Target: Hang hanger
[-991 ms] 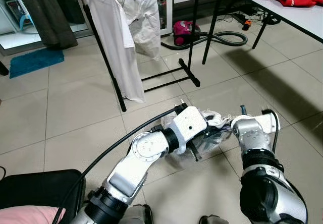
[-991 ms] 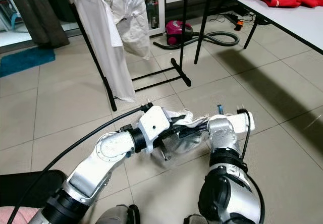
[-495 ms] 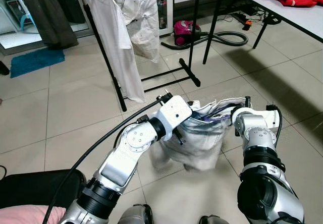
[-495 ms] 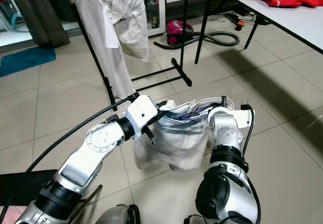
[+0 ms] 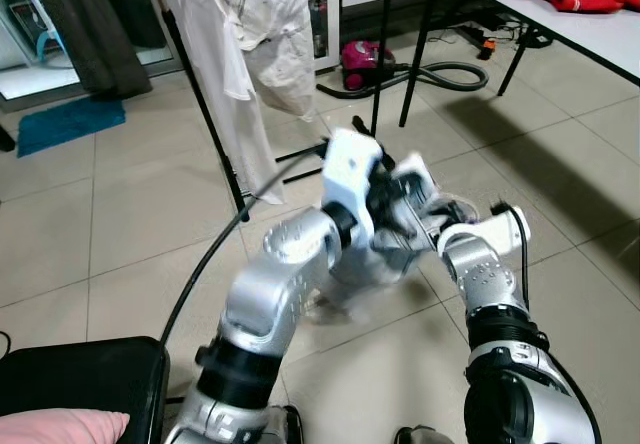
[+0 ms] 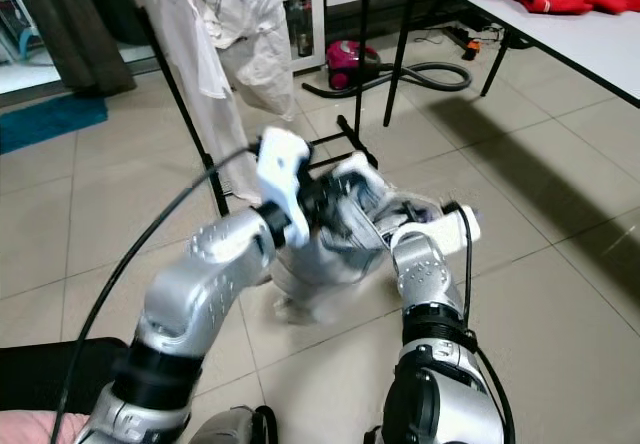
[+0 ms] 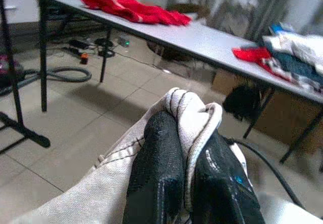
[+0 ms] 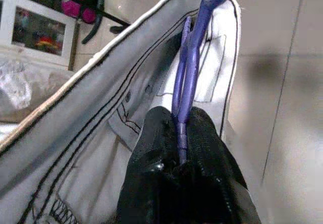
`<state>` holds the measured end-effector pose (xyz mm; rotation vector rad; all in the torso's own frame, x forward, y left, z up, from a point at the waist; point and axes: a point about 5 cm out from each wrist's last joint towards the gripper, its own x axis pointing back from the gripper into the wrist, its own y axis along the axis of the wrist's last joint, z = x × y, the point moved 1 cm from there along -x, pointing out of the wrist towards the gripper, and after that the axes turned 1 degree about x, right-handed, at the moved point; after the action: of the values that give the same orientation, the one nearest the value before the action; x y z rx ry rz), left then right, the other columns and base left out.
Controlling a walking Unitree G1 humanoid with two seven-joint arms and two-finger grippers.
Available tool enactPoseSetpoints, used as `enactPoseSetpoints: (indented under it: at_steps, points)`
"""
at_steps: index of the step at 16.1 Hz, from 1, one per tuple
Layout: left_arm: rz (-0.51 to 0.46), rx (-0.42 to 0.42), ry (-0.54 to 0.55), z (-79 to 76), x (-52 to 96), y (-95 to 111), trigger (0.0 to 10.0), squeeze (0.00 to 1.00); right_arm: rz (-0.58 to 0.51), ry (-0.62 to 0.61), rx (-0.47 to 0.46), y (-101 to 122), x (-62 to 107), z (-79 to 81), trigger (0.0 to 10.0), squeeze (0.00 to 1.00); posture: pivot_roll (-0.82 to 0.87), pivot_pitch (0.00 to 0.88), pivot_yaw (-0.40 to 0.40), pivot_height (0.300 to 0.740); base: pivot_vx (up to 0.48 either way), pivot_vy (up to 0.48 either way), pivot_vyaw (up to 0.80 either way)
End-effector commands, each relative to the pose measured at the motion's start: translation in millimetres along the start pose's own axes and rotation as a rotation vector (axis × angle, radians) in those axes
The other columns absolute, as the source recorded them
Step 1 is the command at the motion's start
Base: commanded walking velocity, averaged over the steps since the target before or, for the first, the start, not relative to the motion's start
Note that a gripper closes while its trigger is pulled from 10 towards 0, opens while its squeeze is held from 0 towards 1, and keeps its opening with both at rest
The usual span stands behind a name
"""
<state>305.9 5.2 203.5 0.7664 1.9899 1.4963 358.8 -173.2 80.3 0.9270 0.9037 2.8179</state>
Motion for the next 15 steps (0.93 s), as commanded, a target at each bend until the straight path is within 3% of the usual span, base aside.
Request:
enactPoseSetpoints:
  at_steps: [1,2,3,5,7,8,9,10,12,15]
  points:
    - [-0.189,-0.016,-0.015,-5.0,-3.8,47.1,0.0,0.0,0.022,-0.033,0.087,-8.3,-0.1,-13.8,10.0,0.0,0.11,0.064,0.08,0.74,0.0,0.0,0.0]
    - [-0.191,-0.019,0.011,0.2,-4.9,49.4,0.0,0.0,0.023,-0.025,0.094,-8.1,0.5,-13.3,10.0,0.0,0.11,0.064,0.08,0.74,0.0,0.0,0.0]
    - [-0.13,-0.176,0.171,34.1,-4.2,44.7,0.0,0.0,0.005,0.025,0.073,3.4,4.4,-9.7,10.0,0.0,0.11,0.063,0.084,0.74,0.0,0.0,0.0]
    - [-0.107,-0.237,0.241,48.7,-2.4,42.9,0.0,0.0,-0.004,0.051,0.06,9.3,6.6,-7.3,10.0,0.0,0.11,0.062,0.083,0.74,0.0,0.0,0.0]
    - [-0.039,-0.315,0.41,86.1,1.2,31.1,0.0,0.0,0.014,0.181,0.057,19.1,17.3,7.1,10.0,0.0,0.1,0.06,0.084,0.74,0.0,0.0,0.0]
    - [0.02,-0.351,0.523,114.8,6.9,20.7,0.0,0.0,0.029,0.281,0.075,25.6,29.1,16.8,10.0,0.0,0.09,0.058,0.085,0.74,0.0,0.0,0.0]
    - [0.073,-0.375,0.578,131.7,11.1,10.4,0.0,0.0,0.034,0.334,0.091,29.9,38.9,20.5,10.0,0.0,0.08,0.056,0.088,0.74,0.0,0.0,0.0]
    - [0.088,-0.383,0.593,136.3,12.8,7.2,0.0,0.0,0.033,0.348,0.094,31.4,42.2,21.3,10.0,0.0,0.08,0.056,0.088,0.74,0.0,0.0,0.0]
    - [0.227,-0.42,0.633,148.7,22.8,-28.0,0.0,0.0,0.006,0.426,0.089,45.8,61.5,28.3,10.0,0.0,0.06,0.051,0.093,0.74,0.0,0.0,0.0]
    - [0.283,-0.435,0.633,147.2,25.9,-54.4,0.0,0.0,-0.017,0.48,0.095,58.2,77.4,32.7,10.0,0.0,0.04,0.047,0.093,0.74,0.0,0.0,0.0]
